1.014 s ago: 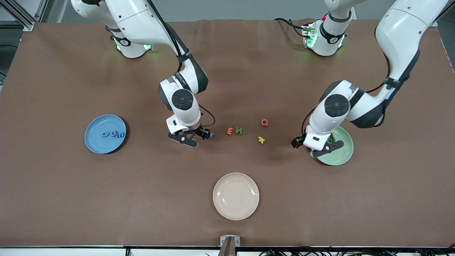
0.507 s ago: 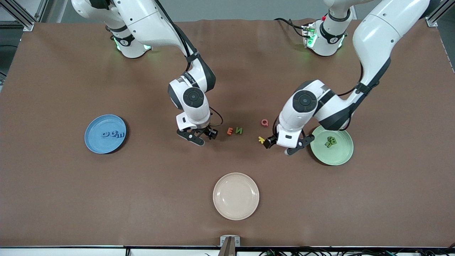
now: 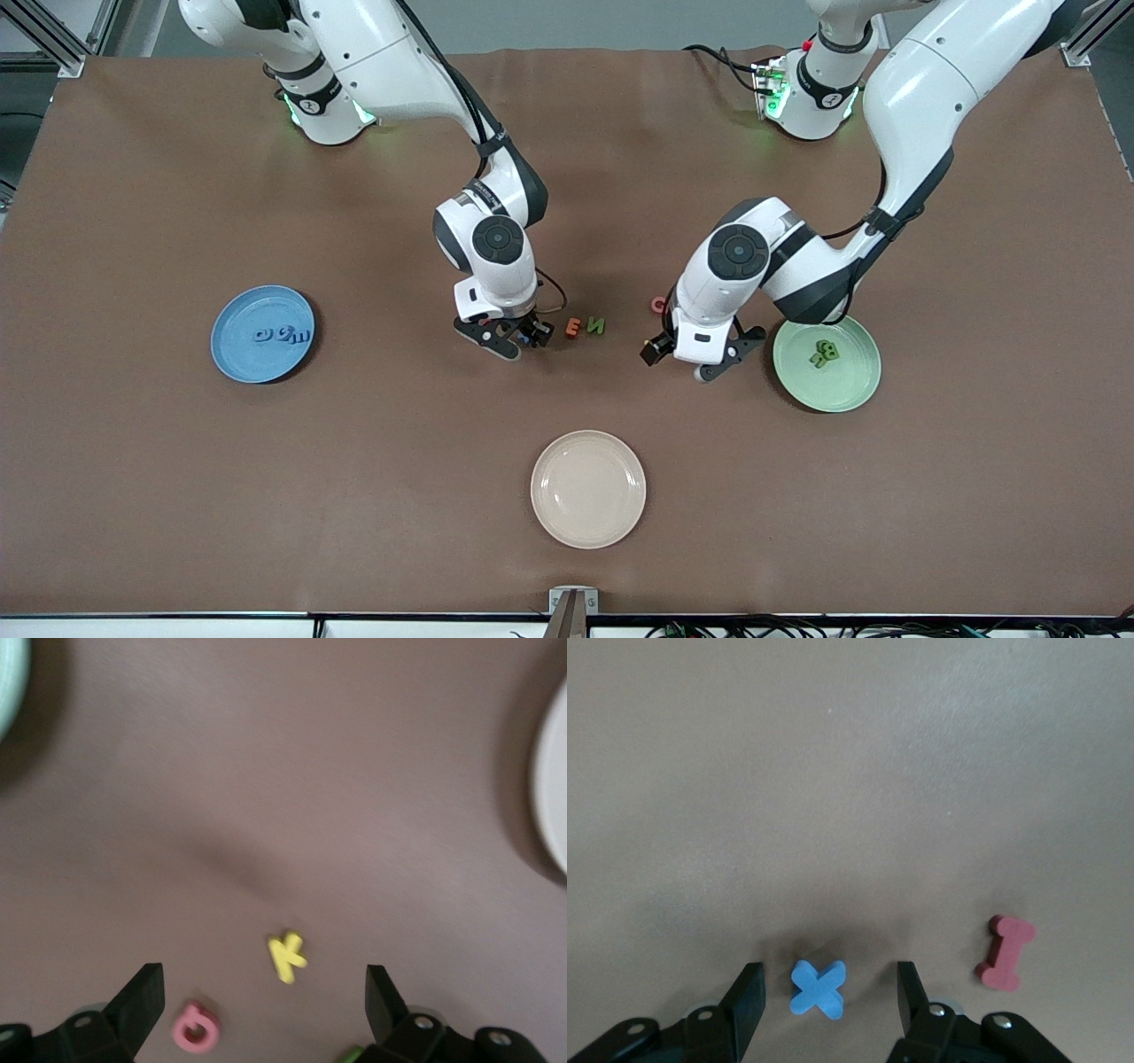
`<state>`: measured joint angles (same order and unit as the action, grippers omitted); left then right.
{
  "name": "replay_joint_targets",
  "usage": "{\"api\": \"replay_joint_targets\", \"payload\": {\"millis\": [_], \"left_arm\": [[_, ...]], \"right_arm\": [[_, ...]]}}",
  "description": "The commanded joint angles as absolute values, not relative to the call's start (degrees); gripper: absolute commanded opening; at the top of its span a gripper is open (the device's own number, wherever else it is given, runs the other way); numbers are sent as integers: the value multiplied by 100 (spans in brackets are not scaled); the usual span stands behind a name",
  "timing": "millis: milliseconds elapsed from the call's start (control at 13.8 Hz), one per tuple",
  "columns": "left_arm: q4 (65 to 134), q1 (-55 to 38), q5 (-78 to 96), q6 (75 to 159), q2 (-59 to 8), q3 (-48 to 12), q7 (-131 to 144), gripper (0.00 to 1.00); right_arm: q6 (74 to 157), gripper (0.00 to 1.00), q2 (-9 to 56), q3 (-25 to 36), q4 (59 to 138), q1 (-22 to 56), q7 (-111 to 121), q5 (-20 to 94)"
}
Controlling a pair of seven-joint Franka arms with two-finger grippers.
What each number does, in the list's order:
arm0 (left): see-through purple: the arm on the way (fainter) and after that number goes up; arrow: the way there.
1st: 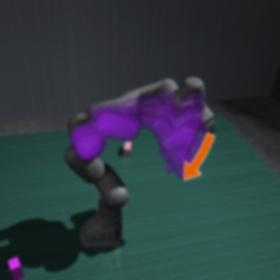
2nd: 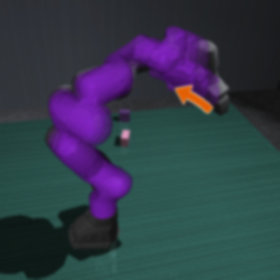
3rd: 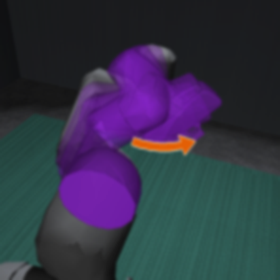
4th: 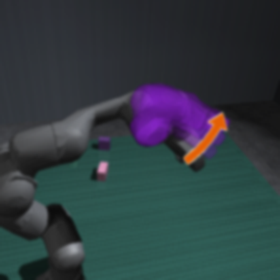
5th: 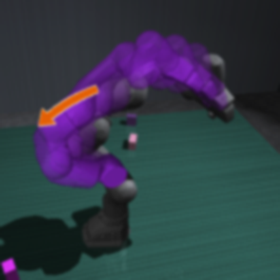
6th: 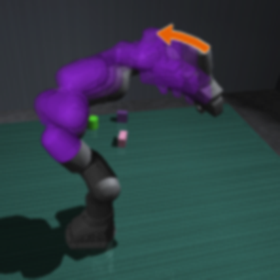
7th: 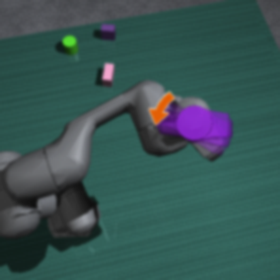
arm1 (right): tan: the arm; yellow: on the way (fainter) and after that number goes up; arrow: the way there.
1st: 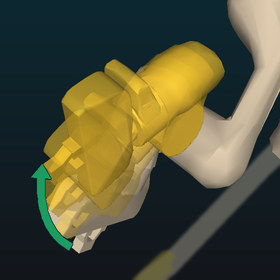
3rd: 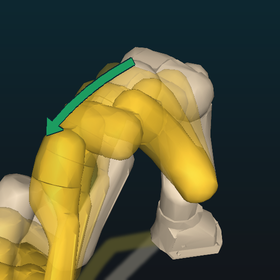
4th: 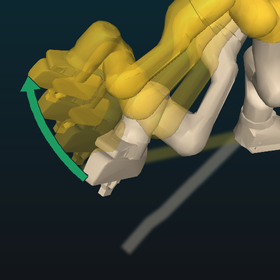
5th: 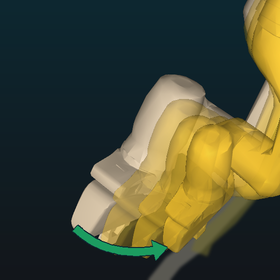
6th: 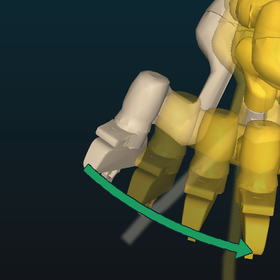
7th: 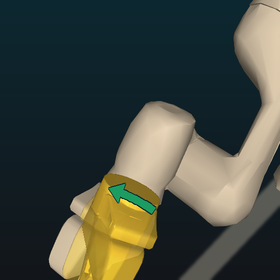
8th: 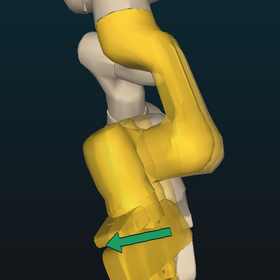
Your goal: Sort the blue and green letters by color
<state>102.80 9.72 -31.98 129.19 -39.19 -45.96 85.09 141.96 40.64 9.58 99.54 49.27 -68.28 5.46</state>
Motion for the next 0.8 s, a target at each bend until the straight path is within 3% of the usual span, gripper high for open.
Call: {"api": "replay_joint_targets", "payload": {"millis": [0,145,290,434,652,724], "left_arm": [[10503,1282,-3261,12858,-3788,-4623,8192,100],[10521,1292,-3261,12858,-3753,-4623,8174,99],[10521,1301,-3261,12867,-3735,-4623,8165,99],[10512,1301,-3261,12858,-3648,-4632,8174,99],[10468,1301,-3182,12858,-3463,-4649,8252,97],[10450,1309,-3156,12858,-3445,-4728,8279,97]], "right_arm": [[14229,67,4184,1020,9817,5062,-6961,598],[14229,62,4184,1020,9817,5062,-6970,598],[14229,52,4184,1020,9817,5089,-6970,598],[14212,36,4184,1020,9826,5089,-6970,598],[14159,4,4175,1020,9826,5089,-6970,598],[14150,1,4157,1020,9826,5071,-6952,598]]}}
